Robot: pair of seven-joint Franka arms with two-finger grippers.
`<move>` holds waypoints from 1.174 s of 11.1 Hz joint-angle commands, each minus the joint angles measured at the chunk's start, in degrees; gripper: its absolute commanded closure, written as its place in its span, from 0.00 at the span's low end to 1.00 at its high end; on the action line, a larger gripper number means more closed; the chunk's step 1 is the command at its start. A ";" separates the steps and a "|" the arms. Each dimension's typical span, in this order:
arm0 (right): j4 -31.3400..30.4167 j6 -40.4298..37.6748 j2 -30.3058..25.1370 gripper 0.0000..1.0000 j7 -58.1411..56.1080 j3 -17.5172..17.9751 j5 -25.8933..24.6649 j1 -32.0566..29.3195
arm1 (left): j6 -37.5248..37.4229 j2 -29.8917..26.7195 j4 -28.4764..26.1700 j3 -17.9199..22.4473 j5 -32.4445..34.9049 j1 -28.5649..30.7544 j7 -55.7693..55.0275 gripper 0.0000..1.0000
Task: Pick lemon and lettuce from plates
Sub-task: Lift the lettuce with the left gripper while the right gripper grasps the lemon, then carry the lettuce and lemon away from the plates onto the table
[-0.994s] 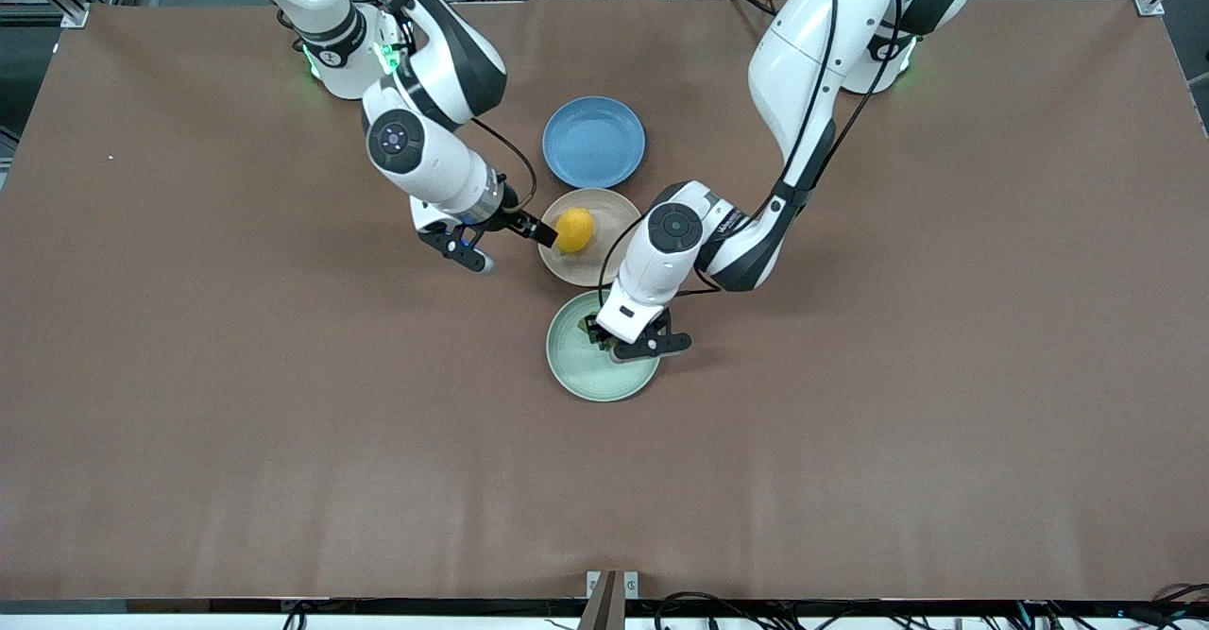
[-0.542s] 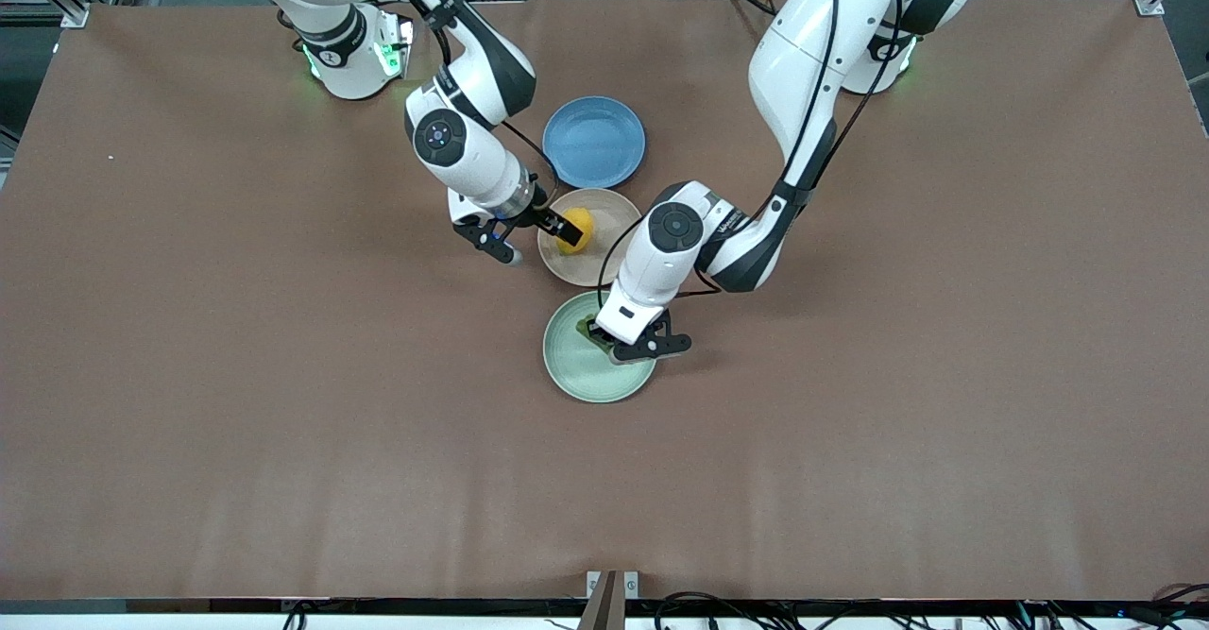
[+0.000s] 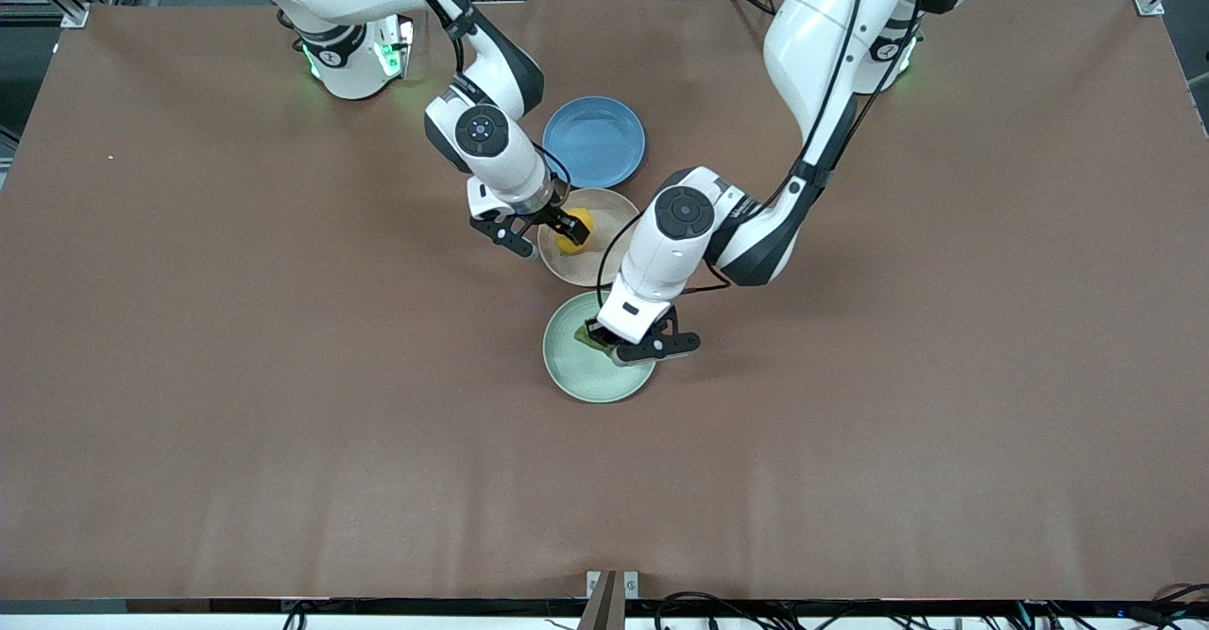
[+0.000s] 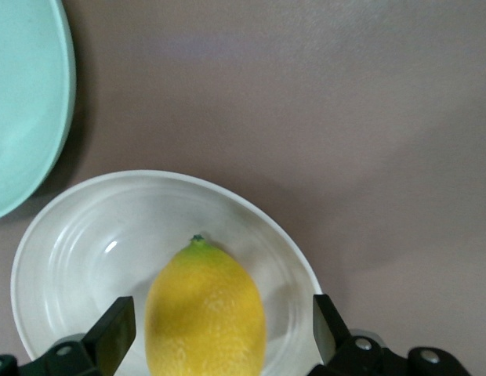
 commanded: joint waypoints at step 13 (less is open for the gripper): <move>2.93 2.95 4.62 0.35 9.32 1.56 -4.49 1.01 | -30.28 -14.72 -6.77 0.24 1.57 18.42 23.82 1.00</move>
